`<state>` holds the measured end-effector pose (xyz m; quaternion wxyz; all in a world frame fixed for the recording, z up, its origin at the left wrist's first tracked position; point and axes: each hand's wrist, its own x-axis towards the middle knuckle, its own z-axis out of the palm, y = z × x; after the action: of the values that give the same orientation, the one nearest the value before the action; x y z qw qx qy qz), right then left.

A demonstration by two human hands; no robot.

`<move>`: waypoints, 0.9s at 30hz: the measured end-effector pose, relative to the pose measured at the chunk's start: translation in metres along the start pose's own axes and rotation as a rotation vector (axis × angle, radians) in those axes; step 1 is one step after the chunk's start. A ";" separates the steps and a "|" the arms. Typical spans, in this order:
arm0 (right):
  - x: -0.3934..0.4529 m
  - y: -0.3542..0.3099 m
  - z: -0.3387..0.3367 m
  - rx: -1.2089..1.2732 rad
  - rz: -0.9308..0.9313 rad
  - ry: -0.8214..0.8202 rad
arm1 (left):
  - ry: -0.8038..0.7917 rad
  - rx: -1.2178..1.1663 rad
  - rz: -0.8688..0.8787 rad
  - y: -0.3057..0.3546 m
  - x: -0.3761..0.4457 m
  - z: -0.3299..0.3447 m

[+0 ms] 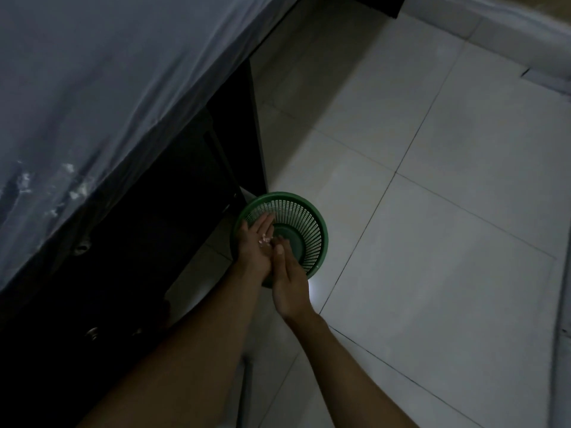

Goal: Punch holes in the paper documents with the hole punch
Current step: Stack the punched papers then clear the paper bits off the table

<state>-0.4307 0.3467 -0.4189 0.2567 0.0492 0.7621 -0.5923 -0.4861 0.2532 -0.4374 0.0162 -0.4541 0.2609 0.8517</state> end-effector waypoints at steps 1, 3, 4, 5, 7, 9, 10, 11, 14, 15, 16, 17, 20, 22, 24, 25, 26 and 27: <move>0.003 0.001 -0.001 -0.006 0.006 0.006 | 0.009 -0.016 -0.005 0.001 0.001 0.000; 0.004 -0.001 -0.002 -0.001 -0.053 0.015 | 0.016 -0.016 -0.019 0.003 0.003 -0.001; 0.002 -0.004 -0.003 -0.008 -0.124 0.011 | 0.012 0.002 -0.025 0.003 0.004 -0.002; 0.000 -0.008 -0.002 -0.026 -0.206 -0.007 | 0.007 0.033 -0.025 0.003 0.007 -0.004; -0.004 -0.010 0.000 -0.065 -0.316 -0.057 | 0.003 0.091 -0.013 0.003 0.009 -0.006; 0.000 -0.007 0.002 -0.095 -0.299 -0.088 | 0.004 0.113 -0.001 0.002 0.010 -0.007; 0.003 -0.004 0.003 -0.112 -0.257 -0.090 | -0.009 0.123 0.002 0.003 0.009 -0.007; 0.008 -0.001 0.003 -0.126 -0.204 -0.094 | -0.019 0.122 0.002 0.003 0.009 -0.008; 0.020 0.007 0.001 -0.088 -0.080 -0.085 | -0.034 0.056 -0.031 0.003 0.006 -0.010; 0.021 0.010 0.001 -0.064 -0.071 -0.061 | -0.042 0.035 -0.042 0.002 0.005 -0.010; 0.020 0.011 -0.001 -0.052 -0.072 -0.038 | -0.049 0.020 -0.050 0.003 0.004 -0.009; 0.018 0.009 -0.002 -0.055 -0.088 -0.024 | -0.055 0.016 -0.054 0.003 0.003 -0.009; 0.001 -0.001 -0.005 -0.081 -0.246 -0.015 | -0.057 0.040 -0.062 0.003 0.004 -0.010; -0.008 -0.006 -0.003 -0.104 -0.369 -0.057 | -0.056 0.061 -0.055 0.003 0.005 -0.009; -0.004 0.000 0.001 -0.143 -0.340 -0.084 | -0.071 0.052 -0.060 0.005 0.003 -0.008; 0.002 0.007 0.003 -0.152 -0.278 -0.080 | -0.082 0.032 -0.068 0.007 0.002 -0.007; 0.008 0.012 0.004 -0.137 -0.191 -0.071 | -0.098 0.007 -0.077 0.008 0.001 -0.007; 0.014 0.015 0.004 -0.094 -0.094 -0.052 | -0.118 -0.026 -0.083 0.009 -0.001 -0.006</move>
<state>-0.4358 0.3446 -0.4393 0.2503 -0.0140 0.7835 -0.5685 -0.4828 0.2426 -0.4352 0.0612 -0.4137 0.2294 0.8789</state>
